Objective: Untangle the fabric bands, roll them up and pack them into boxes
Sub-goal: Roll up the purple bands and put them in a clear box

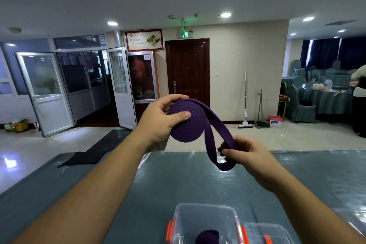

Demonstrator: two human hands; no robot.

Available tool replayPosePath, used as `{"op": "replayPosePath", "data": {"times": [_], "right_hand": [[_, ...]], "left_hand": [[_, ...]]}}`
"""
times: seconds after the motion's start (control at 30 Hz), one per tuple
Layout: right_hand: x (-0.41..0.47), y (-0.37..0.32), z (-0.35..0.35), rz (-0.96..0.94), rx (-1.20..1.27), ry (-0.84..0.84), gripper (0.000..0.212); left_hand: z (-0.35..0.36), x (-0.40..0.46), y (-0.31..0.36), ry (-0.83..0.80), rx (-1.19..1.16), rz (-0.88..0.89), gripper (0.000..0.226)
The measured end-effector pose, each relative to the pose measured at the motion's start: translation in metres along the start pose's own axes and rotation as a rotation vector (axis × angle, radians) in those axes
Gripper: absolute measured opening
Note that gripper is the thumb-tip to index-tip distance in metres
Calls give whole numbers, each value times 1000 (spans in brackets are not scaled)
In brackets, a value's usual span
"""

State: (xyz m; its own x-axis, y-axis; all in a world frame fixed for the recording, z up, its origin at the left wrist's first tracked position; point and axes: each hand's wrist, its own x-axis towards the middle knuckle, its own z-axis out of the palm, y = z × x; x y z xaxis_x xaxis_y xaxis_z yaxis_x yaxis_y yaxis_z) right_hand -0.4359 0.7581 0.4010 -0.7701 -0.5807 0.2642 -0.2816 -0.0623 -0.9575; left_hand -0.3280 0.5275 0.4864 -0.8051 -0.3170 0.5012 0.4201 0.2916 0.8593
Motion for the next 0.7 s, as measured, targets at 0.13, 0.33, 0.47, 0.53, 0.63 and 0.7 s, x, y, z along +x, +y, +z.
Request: {"op": "replayPosePath", "data": {"times": [0.13,0.33,0.47,0.53,0.63,0.7], "right_hand": [[-5,15,-2,86,89,-51,21],[-10,23,-4,86,177,-41,24],[-4,24,3,85,96,165,17],[0,22,6,91,41,262,16],[4,20,7,115,-30,353,16],[4,20,5,144,-60,347,16]], "left_hand": [[-9,6,-8,77,-22,-32,42],[-18,9,-18,111,-5,-62,42],[-17,8,-21,91,14,-69,43],[-14,7,-21,79,31,-68,44],[-11,5,-20,68,27,-62,43],[-11,5,-18,74,20,-58,43]]}}
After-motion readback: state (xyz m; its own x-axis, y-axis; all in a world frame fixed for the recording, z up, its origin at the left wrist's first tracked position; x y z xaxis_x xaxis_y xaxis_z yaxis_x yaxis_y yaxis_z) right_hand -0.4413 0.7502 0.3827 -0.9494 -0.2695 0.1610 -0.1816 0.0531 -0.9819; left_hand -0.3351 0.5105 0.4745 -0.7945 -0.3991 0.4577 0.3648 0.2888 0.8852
